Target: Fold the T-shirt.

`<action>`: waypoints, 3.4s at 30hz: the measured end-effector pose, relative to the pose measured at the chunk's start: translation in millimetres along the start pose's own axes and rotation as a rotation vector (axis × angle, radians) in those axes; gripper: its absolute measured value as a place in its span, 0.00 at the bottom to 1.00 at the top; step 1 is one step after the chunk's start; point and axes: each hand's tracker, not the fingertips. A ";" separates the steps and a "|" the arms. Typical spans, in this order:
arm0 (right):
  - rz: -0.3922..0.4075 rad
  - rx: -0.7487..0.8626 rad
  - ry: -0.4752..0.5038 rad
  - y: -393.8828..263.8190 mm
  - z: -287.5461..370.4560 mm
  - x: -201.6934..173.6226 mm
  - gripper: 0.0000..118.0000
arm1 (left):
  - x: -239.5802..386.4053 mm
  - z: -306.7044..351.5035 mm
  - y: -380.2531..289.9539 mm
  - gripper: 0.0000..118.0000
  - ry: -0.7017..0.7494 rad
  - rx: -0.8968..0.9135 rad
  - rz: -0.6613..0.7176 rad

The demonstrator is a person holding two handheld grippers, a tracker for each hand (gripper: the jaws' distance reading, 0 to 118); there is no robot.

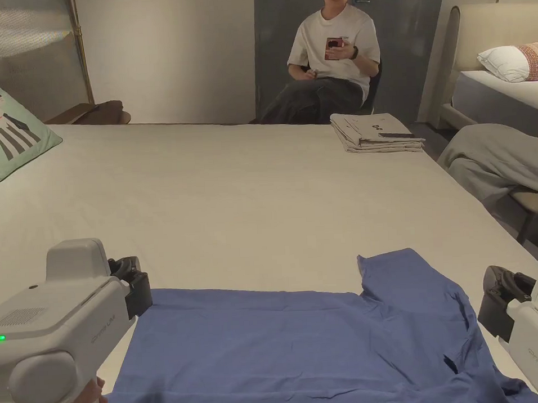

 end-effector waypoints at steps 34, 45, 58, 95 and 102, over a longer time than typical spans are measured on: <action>-0.036 -0.604 -0.163 -59.2 -234.1 62.7 0.76 | -19.4 -230.3 -50.4 0.02 0.114 -0.484 -0.086; -0.108 -0.565 -0.099 -44.8 -229.4 82.7 0.02 | -33.9 -218.7 -27.9 0.02 0.105 -0.461 -0.005; -0.113 -0.360 -0.008 18.4 -82.3 108.8 0.02 | -48.1 -106.3 15.1 0.02 0.045 -0.308 0.118; 0.038 -0.275 -0.109 -72.1 67.9 81.3 0.63 | -64.7 66.7 -94.1 0.88 0.127 -0.179 0.037; 0.011 0.045 -0.135 -16.3 55.0 11.0 0.65 | -11.0 72.3 -33.7 0.88 0.073 0.119 -0.041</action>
